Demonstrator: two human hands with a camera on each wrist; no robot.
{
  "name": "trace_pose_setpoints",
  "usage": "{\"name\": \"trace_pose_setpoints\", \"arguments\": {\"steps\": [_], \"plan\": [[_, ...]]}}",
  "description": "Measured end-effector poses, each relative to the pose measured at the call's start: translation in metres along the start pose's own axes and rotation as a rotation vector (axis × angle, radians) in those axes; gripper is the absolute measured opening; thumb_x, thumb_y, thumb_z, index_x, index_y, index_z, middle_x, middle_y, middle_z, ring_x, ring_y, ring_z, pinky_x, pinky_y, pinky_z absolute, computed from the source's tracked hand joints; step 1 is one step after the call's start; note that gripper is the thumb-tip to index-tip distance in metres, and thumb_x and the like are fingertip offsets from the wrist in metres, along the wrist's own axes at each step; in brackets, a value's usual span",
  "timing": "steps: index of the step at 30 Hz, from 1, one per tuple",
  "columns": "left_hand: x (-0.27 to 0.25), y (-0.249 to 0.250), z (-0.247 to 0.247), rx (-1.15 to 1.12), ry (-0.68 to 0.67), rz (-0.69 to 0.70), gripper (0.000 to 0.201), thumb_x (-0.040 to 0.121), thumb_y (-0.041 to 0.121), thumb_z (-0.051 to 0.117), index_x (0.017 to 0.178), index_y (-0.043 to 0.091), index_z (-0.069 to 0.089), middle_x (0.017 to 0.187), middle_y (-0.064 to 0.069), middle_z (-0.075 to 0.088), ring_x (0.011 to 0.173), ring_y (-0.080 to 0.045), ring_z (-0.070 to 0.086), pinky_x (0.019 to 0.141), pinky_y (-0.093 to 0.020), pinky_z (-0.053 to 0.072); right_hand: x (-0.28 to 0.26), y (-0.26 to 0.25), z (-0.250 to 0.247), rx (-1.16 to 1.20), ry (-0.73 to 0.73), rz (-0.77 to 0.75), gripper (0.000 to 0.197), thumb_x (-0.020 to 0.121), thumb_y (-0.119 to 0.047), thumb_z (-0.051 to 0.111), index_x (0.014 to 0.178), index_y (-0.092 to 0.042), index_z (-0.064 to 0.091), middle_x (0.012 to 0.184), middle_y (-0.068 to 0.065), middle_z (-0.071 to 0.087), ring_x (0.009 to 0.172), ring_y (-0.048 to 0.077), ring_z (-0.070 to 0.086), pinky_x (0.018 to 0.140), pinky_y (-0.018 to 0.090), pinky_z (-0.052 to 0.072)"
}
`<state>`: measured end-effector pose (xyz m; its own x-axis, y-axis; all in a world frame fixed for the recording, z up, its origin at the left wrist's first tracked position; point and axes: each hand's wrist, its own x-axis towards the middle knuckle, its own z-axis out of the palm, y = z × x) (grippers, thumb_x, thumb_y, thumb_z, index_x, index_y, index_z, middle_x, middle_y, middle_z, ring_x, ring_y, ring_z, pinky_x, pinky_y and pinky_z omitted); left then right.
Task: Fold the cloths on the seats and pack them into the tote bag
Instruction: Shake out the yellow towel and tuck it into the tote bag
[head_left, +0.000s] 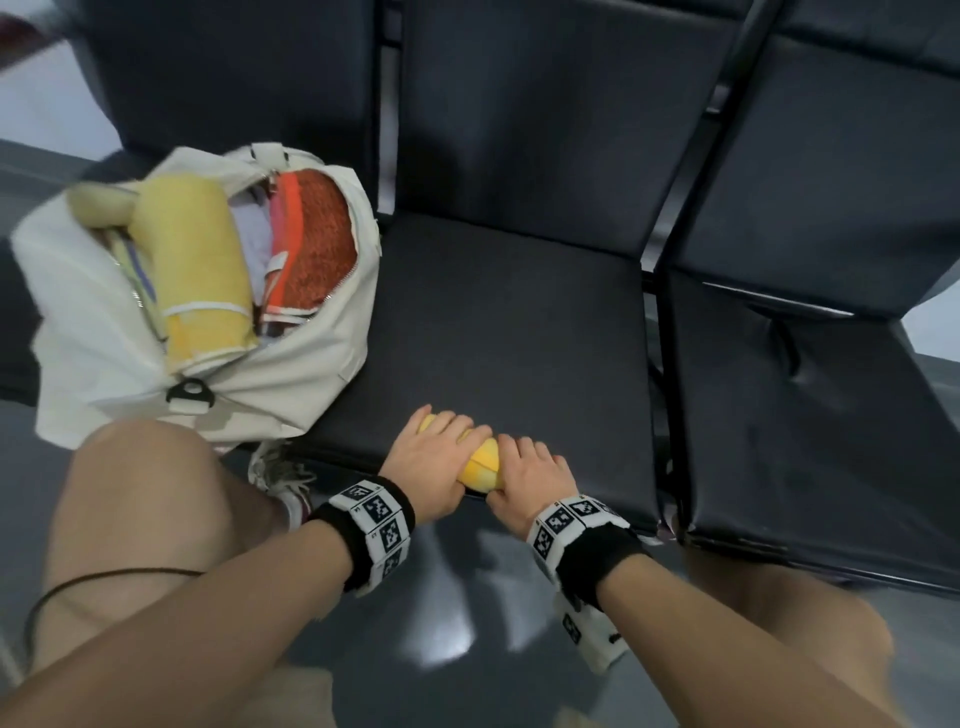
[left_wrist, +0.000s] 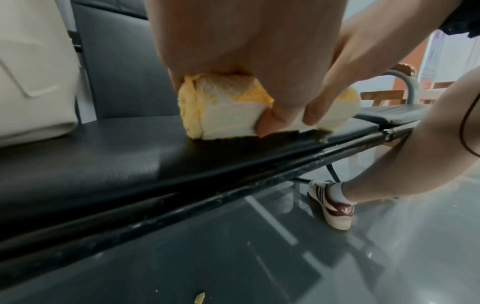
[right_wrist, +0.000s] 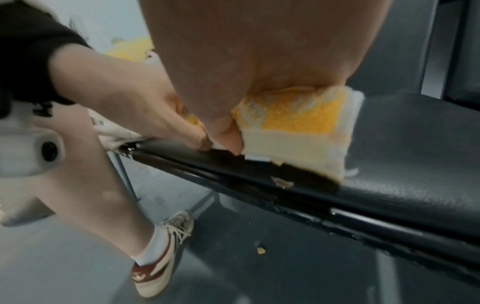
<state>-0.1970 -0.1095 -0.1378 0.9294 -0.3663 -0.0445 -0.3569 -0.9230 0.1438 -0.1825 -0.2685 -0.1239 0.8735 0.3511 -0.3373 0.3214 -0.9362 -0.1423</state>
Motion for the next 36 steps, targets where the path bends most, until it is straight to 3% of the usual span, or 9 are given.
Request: {"name": "trace_pose_setpoints", "arguments": {"steps": [3,6,11,16,21,23,28,34,36], "plan": [[-0.012,0.003,-0.018,-0.018,0.075,-0.055,0.072,0.072,0.019,0.069,0.141,0.024,0.050,0.144,-0.007,0.048,0.141,-0.030,0.037,0.118,-0.050,0.023,-0.009,-0.005,-0.018,0.257,-0.147,0.086,0.048,0.089,-0.034,0.058,0.127,-0.010,0.042,0.127,0.013,0.053,0.115,0.031,0.053,0.093,0.036,0.045],[-0.017,-0.006,-0.053,-0.106,0.357,-0.147,0.070,0.070,0.011,0.069,0.138,0.016,0.051,0.145,-0.015,0.043,0.138,-0.036,0.038,0.115,-0.049,0.034,-0.014,-0.011,-0.051,0.474,-0.118,0.132,0.047,0.088,-0.034,0.061,0.124,-0.010,0.044,0.122,0.012,0.057,0.110,0.030,0.057,0.086,0.032,0.046],[-0.025,-0.032,-0.133,-0.507,0.673,-0.350,0.023,0.083,0.014,0.071,0.102,0.021,0.058,0.088,0.007,0.060,0.080,-0.012,0.057,0.075,-0.035,0.052,-0.006,-0.051,-0.123,0.792,0.017,0.095,0.055,0.087,-0.037,0.063,0.135,-0.022,0.040,0.121,0.005,0.058,0.107,0.025,0.058,0.088,0.034,0.048],[-0.034,-0.063,-0.191,-0.694,0.675,-0.466,0.018,0.094,0.024,0.063,0.109,0.018,0.072,0.088,0.010,0.067,0.082,-0.005,0.062,0.079,-0.021,0.051,0.019,-0.115,-0.181,0.893,0.083,0.009,0.056,0.085,-0.040,0.066,0.130,-0.017,0.043,0.117,0.004,0.057,0.104,0.025,0.058,0.084,0.035,0.047],[-0.041,-0.106,-0.222,-0.762,0.624,-0.565,0.038,0.100,0.032,0.054,0.132,0.014,0.064,0.120,-0.003,0.068,0.109,-0.019,0.062,0.099,-0.033,0.047,0.050,-0.176,-0.206,0.917,0.095,0.007,0.076,0.081,-0.056,0.065,0.139,-0.013,0.040,0.130,0.010,0.057,0.114,0.031,0.057,0.099,0.042,0.047],[-0.041,-0.123,-0.227,-0.752,0.590,-0.605,0.040,0.101,0.031,0.051,0.135,0.013,0.062,0.129,-0.003,0.065,0.118,-0.021,0.058,0.102,-0.031,0.043,0.062,-0.194,-0.209,0.934,0.089,-0.017,0.071,0.087,-0.050,0.062,0.143,-0.013,0.038,0.135,0.008,0.053,0.120,0.031,0.054,0.101,0.033,0.042],[-0.044,-0.153,-0.221,-0.835,0.525,-0.687,0.041,0.106,0.030,0.042,0.133,0.006,0.060,0.139,-0.011,0.058,0.131,-0.027,0.049,0.100,-0.027,0.033,0.092,-0.237,-0.192,0.963,0.101,-0.023,0.065,0.082,-0.056,0.060,0.134,-0.019,0.050,0.119,0.002,0.061,0.113,0.026,0.058,0.097,0.034,0.044],[-0.038,-0.186,-0.185,-0.941,0.377,-0.747,0.059,0.106,0.045,0.033,0.159,0.029,0.014,0.159,-0.007,0.032,0.146,-0.026,0.032,0.118,-0.034,0.021,0.127,-0.251,-0.163,0.895,-0.011,0.037,0.082,0.095,-0.051,0.050,0.156,-0.024,0.003,0.149,0.014,0.040,0.134,0.037,0.042,0.111,0.042,0.031],[-0.035,-0.189,-0.177,-0.928,0.332,-0.728,0.056,0.106,0.047,0.030,0.158,0.030,0.017,0.160,-0.006,0.031,0.146,-0.025,0.031,0.118,-0.032,0.020,0.138,-0.257,-0.153,0.780,-0.013,0.042,0.077,0.100,-0.046,0.042,0.156,-0.017,-0.002,0.153,0.018,0.033,0.138,0.037,0.037,0.113,0.042,0.029]]}}
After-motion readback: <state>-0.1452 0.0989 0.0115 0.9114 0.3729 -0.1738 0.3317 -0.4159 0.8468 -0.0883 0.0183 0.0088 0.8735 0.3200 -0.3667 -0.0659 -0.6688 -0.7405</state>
